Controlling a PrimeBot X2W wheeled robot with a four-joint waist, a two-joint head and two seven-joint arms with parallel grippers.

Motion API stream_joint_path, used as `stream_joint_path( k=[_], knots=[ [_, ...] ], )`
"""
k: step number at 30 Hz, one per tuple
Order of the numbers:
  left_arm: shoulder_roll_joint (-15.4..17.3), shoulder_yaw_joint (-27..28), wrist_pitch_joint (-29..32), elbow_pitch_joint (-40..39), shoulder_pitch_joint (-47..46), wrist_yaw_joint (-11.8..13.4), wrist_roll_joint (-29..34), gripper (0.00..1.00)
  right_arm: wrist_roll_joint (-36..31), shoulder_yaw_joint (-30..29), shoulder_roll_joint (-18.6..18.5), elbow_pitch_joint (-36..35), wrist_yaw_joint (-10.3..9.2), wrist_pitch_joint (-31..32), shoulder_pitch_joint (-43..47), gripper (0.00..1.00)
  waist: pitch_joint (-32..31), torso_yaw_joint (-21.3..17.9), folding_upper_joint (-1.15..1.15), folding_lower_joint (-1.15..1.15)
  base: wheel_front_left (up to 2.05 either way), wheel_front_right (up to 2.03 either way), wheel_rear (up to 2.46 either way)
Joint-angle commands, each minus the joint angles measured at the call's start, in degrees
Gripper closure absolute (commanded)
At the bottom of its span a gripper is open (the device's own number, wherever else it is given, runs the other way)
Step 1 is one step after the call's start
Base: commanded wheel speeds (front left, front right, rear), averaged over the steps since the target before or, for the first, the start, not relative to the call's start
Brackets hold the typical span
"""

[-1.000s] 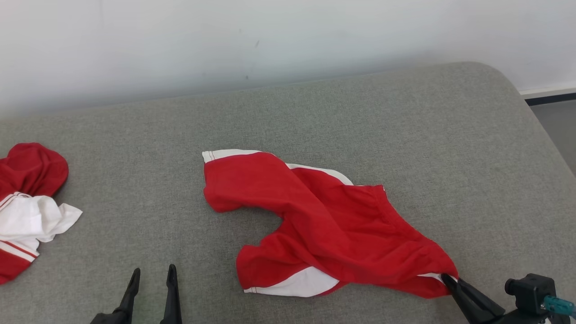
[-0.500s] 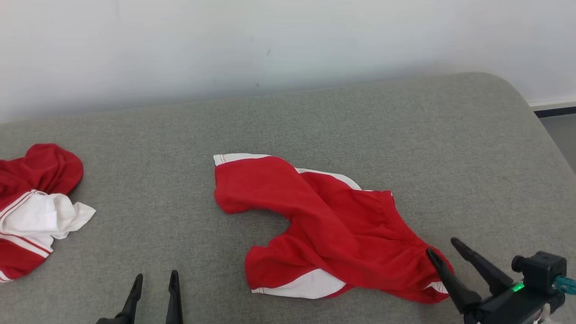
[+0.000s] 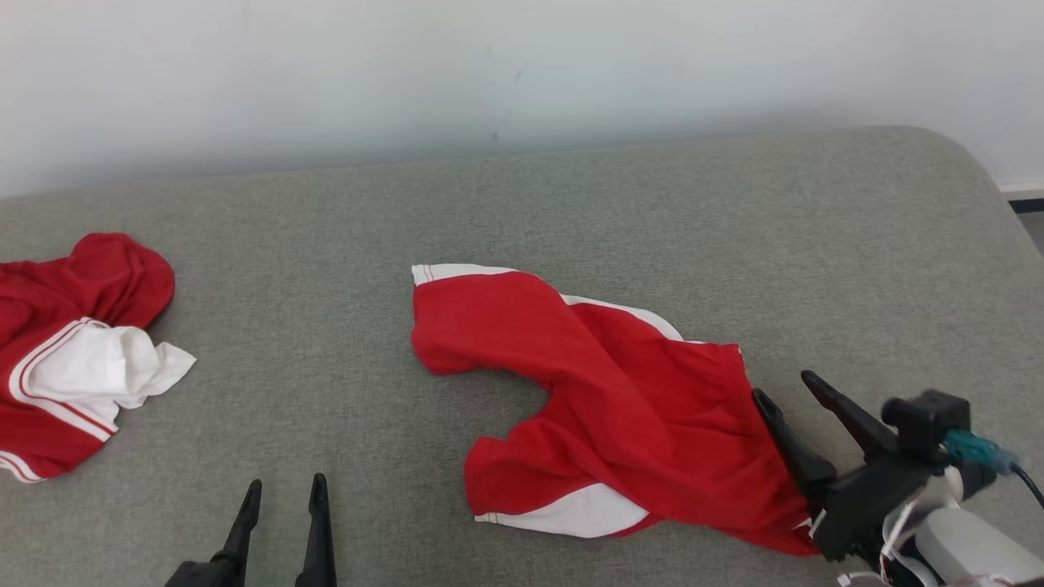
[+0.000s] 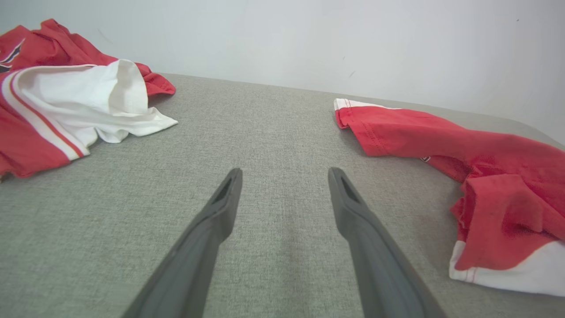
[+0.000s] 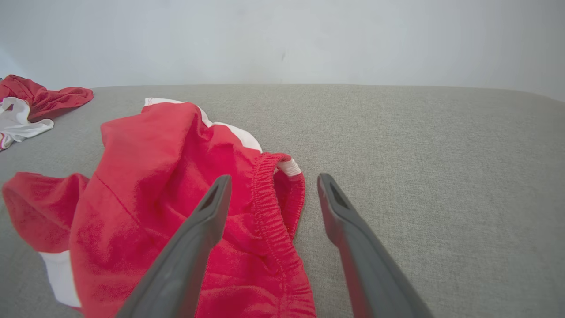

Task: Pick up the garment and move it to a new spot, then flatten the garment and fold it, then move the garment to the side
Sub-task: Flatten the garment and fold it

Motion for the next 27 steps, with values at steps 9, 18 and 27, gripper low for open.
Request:
stream_joint_path(
  k=[9,18,27],
  knots=[
    [-0.01,-1.01,-0.14,0.41,-1.6,0.36,-0.81,0.0,4.22,8.61,2.58,11.87,0.09,6.19,-11.86,0.0,1.14,3.22,0.0,0.0,0.0,0.0,0.0],
    [-0.02,-1.84,-0.14,0.58,-2.12,0.66,-1.63,0.0,8.67,14.76,2.24,15.32,0.09,8.87,-17.91,1.0,2.01,4.58,0.0,0.0,0.0,0.0,0.0],
    [-0.02,-2.39,-0.14,0.73,-3.1,0.44,-1.6,0.0,13.76,15.16,0.48,18.04,0.09,6.52,-25.9,1.0,3.38,5.28,0.0,0.0,0.0,0.0,0.0]
  ],
)
